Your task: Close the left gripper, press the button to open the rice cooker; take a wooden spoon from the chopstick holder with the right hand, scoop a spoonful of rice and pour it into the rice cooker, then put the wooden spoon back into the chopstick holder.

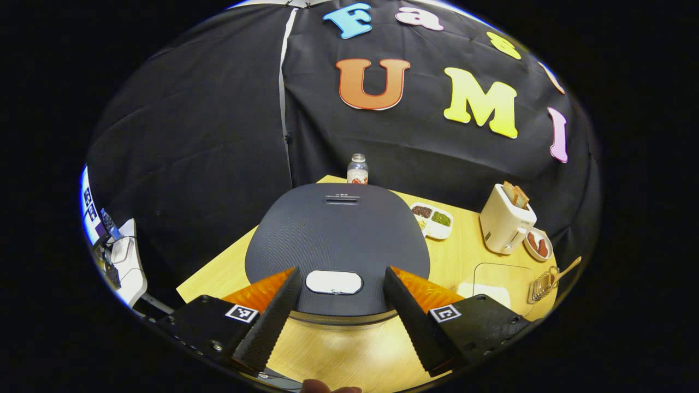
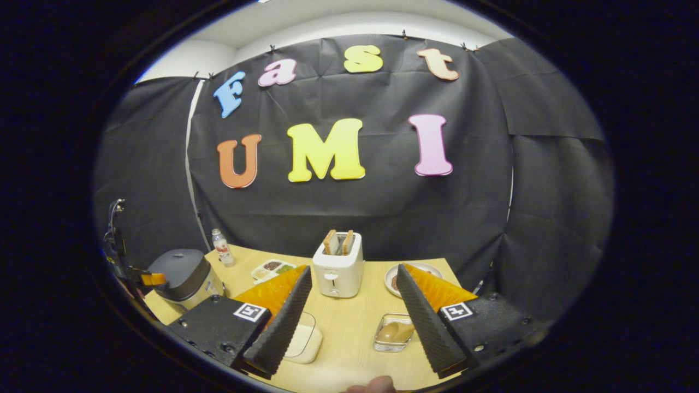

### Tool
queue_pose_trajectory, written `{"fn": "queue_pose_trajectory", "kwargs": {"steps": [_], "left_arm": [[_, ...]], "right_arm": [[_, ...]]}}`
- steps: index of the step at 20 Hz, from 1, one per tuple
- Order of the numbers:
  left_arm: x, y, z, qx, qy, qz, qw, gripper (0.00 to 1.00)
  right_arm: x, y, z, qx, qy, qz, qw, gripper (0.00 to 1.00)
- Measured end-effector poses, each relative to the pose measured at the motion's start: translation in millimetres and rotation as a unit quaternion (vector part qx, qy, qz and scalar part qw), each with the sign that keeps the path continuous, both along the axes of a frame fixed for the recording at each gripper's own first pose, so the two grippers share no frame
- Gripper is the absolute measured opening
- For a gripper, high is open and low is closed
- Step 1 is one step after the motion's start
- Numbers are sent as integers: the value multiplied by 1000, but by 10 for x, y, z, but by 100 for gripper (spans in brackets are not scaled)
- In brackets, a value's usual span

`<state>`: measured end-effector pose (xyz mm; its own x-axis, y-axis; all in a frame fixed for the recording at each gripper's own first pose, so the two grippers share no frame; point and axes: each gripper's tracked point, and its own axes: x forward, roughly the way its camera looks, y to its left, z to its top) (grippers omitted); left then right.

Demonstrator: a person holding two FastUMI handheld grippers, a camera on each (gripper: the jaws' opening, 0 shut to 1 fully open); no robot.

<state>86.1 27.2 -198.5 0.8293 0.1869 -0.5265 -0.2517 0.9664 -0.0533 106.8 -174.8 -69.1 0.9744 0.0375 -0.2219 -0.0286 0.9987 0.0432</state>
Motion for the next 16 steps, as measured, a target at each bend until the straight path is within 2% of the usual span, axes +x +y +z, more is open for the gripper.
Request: {"fn": "queue_pose_trajectory", "kwargs": {"steps": [3,6,7,11,12,16], "left_arm": [[-129,-47,427,-13,-53,-19,998,97],[-362,-93,873,2,-109,-49,993,95],[-452,-139,998,9,-126,-60,990,95],[-906,-361,1467,12,-177,-113,978,95],[-1011,-417,1553,14,-189,-122,974,95],[-1354,-664,1881,31,-239,-159,957,95]], "right_arm": [[-293,99,238,-7,-24,-15,1000,100],[-673,258,463,-10,-49,-27,998,100],[-813,319,533,-8,-57,-30,998,96],[-1340,580,683,-7,-80,-35,996,96],[-1456,641,701,-9,-84,-34,996,100],[-1797,820,690,-21,-87,-33,995,100]]}}
